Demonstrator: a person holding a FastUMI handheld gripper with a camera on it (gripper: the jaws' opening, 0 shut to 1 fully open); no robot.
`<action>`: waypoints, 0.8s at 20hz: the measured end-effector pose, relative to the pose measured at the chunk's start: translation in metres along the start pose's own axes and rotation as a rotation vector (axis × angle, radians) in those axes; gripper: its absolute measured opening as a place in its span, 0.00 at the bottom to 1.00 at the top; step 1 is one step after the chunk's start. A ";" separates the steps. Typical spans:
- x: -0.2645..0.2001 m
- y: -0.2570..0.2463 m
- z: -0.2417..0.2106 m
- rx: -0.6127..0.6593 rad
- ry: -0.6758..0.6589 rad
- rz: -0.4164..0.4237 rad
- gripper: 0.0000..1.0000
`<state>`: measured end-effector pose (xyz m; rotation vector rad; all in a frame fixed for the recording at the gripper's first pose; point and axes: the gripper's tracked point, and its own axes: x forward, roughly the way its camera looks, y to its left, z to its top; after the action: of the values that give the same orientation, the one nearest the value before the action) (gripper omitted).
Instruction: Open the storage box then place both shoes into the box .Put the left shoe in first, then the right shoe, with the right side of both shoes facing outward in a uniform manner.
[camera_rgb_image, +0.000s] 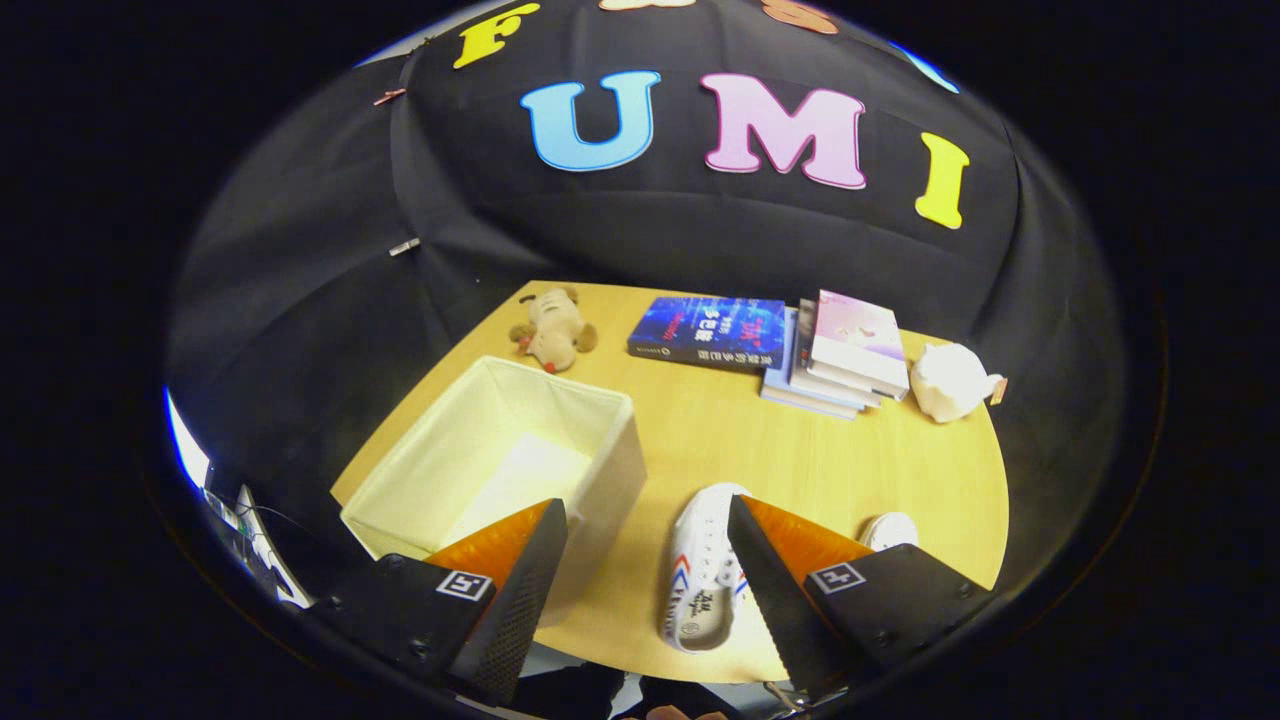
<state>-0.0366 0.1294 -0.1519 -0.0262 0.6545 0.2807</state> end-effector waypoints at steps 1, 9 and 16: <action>0.005 -0.015 -0.012 0.000 0.014 -0.010 0.99; 0.051 -0.057 -0.110 0.050 0.250 0.027 0.91; 0.080 -0.075 -0.141 0.050 0.332 0.031 0.80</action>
<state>-0.0404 0.0612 -0.3175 -0.0144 0.9926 0.2927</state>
